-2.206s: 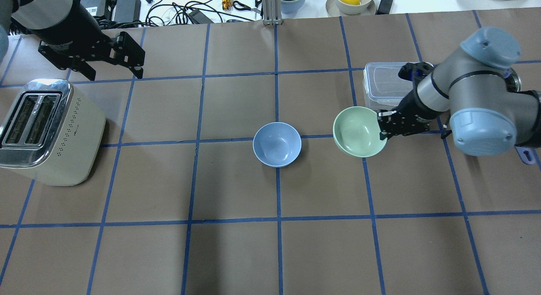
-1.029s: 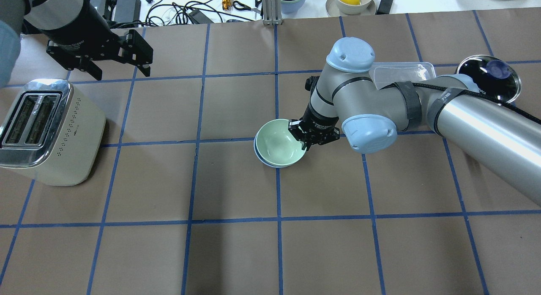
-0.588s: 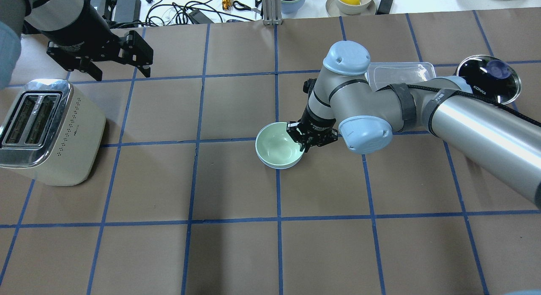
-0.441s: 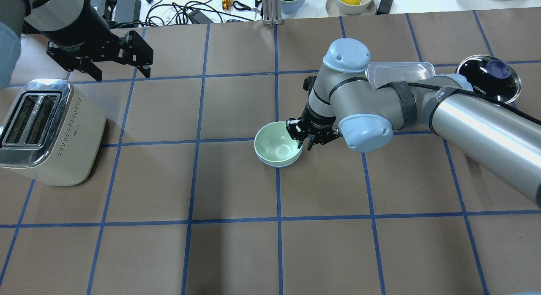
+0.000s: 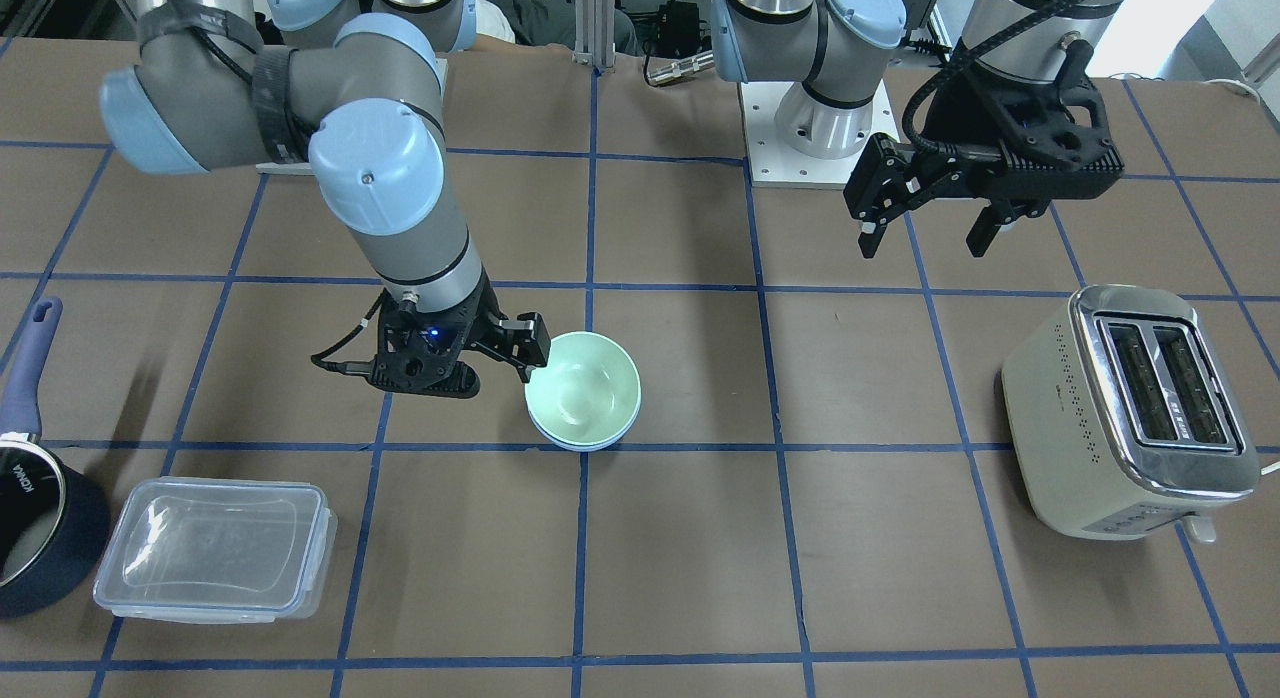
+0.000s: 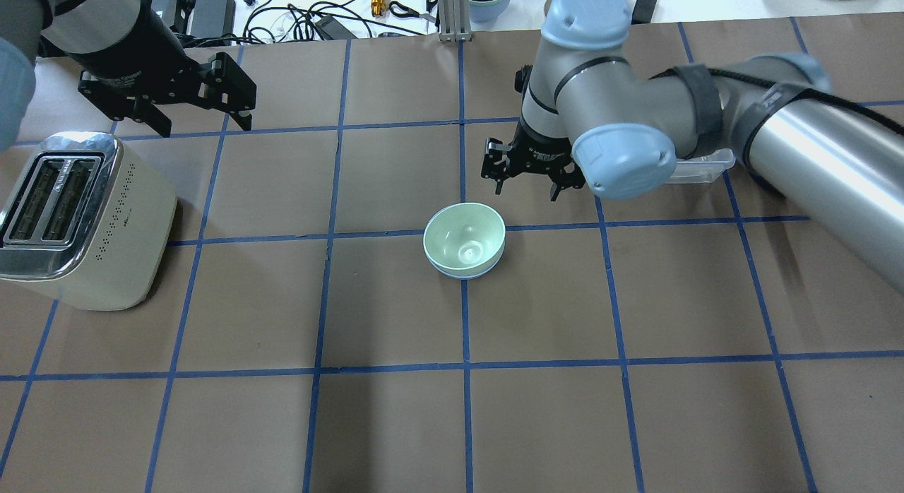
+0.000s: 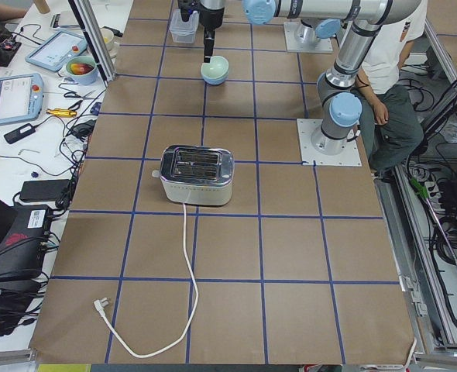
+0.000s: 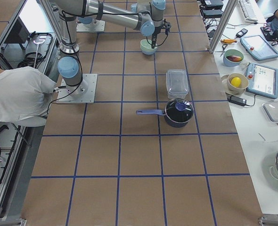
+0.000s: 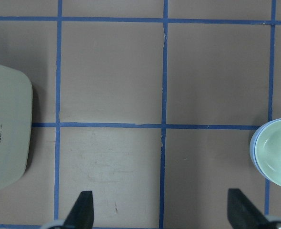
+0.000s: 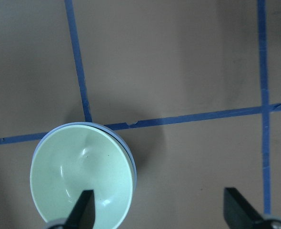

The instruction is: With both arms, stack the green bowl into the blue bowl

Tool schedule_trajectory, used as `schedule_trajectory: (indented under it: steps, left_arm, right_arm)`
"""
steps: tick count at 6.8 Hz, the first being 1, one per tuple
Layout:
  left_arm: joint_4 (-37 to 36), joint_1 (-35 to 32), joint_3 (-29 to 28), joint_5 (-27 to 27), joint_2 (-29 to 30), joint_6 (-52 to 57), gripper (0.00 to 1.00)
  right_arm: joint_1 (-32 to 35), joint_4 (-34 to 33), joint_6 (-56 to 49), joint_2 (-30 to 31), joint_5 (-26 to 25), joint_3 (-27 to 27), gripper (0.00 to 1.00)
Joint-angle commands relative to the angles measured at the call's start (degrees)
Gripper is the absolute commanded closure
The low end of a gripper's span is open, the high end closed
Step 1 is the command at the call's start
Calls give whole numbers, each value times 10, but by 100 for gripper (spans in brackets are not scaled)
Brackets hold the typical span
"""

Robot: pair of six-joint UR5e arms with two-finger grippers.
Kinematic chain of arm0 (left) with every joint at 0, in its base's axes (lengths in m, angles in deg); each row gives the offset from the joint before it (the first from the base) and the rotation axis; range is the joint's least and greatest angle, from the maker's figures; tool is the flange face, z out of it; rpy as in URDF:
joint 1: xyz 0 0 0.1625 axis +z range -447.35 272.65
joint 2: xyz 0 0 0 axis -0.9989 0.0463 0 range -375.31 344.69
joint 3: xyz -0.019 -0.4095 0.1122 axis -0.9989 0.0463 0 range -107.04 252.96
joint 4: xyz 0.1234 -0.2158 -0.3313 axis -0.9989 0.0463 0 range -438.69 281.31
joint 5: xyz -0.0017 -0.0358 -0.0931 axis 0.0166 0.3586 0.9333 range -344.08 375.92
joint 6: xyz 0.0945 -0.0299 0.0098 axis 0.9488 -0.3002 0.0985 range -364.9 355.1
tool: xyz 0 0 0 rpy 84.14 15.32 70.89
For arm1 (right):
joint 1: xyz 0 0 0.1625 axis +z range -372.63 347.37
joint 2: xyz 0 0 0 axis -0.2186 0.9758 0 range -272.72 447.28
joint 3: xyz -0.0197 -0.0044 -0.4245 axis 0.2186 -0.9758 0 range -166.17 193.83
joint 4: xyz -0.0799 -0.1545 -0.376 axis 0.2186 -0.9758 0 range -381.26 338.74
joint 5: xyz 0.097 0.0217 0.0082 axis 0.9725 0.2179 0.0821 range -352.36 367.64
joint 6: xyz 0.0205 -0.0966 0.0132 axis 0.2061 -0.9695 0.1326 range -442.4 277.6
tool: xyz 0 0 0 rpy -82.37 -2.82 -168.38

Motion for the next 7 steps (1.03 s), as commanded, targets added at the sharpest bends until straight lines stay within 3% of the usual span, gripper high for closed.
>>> schedule_trajectory:
  steps: [1, 3, 6, 7]
  left_arm:
    - [0, 0, 0, 0, -1, 0, 0]
    - [0, 0, 0, 2, 0, 0, 0]
    - [-1, 0, 0, 3, 1, -1, 0]
    - [-1, 0, 0, 3, 1, -1, 0]
  right_arm:
    - [-9, 187, -33, 27, -30, -130, 0]
    - [-17, 224, -120, 71, -47, -134, 0]
    - [-109, 230, -138, 126, -40, -106, 0]
    - [-110, 229, -143, 144, -41, -87, 4]
